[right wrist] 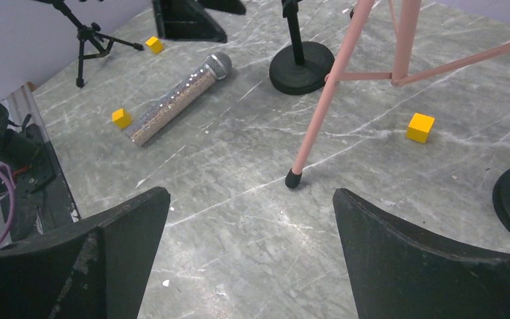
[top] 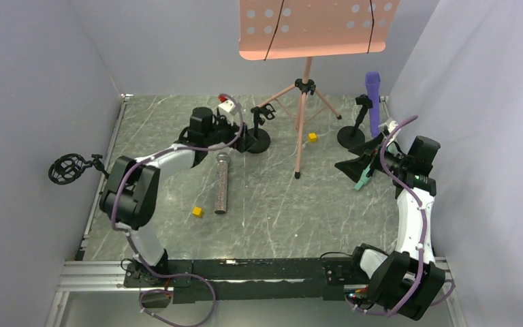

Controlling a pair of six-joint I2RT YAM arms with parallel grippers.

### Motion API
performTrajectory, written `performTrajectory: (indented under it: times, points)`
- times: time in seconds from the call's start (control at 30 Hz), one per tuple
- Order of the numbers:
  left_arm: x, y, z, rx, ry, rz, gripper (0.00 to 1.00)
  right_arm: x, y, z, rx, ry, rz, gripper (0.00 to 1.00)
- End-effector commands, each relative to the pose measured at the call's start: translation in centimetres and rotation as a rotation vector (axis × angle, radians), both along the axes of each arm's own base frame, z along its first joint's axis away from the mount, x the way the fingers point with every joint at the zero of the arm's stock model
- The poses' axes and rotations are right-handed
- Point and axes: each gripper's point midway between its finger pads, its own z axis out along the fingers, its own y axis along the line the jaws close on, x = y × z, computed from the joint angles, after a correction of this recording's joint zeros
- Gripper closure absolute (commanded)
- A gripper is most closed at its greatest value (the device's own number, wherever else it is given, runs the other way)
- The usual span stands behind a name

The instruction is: Attach the microphones to the stand

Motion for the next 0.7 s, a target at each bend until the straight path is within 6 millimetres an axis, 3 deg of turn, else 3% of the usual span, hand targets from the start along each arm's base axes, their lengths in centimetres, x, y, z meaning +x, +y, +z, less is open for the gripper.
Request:
performTrajectory:
  times: [0.0, 0.2, 0.4, 0.67]
  points:
    - [3.8, -1.9, 4.4, -0.014, -0.225, -0.089, 0.01, 0.1, 0.0, 1.2, -0.033, -0.069, 0.010, 0.00]
    - [6.2, -3.6, 2.7, 0.005, -0.228, -0.160, 0.07, 0.1, 0.0, 1.1, -0.037, -0.062, 0.014, 0.00]
    - [6.4, -4.3, 2.7, -0.022, -0.263, -0.289, 0.21, 0.2, 0.0, 1.1, -0.037, -0.058, 0.016, 0.00]
    - [6.7, -1.8, 4.3, -0.152, -0.279, -0.386, 0.31, 0.3, 0.0, 0.9, -0.024, -0.045, 0.016, 0.00]
